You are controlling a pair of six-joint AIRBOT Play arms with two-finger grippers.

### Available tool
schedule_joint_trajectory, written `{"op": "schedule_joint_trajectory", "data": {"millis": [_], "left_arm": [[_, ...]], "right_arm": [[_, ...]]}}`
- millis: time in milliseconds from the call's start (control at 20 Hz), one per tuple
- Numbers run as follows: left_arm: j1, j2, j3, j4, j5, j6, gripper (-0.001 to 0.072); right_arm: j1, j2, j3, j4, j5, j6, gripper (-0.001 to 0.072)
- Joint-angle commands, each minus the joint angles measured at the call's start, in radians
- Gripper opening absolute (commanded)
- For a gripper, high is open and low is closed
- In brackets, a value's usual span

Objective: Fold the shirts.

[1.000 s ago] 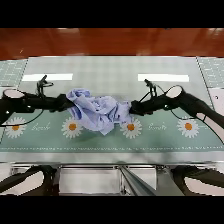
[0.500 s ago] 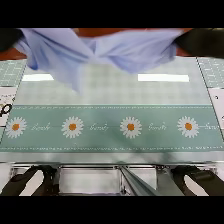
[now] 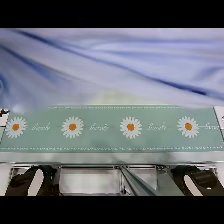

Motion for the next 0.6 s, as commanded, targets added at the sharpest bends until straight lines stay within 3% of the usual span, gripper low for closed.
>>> {"op": "schedule_joint_trajectory", "data": {"millis": [0,250,400,550], "left_arm": [[-0.023,0.057,-0.135,0.069,-0.113,-0.046,0.0029],[-0.100,0.047,-0.517,0.070,-0.140,-0.063,0.0030],[-0.143,-0.003,-0.745,0.069,-0.021,-0.035,0.0030],[-0.163,-0.138,-0.861,0.070,0.140,0.005,0.0030]], "right_arm": [[0.000,0.082,-0.102,-0.080,0.153,0.089,0.0024],[0.000,0.091,-0.479,0.048,0.098,0.103,0.0024],[0.000,0.048,-0.701,0.053,-0.084,0.120,0.0024],[0.000,-0.122,-0.769,0.034,-0.243,0.125,0.0024]]}}
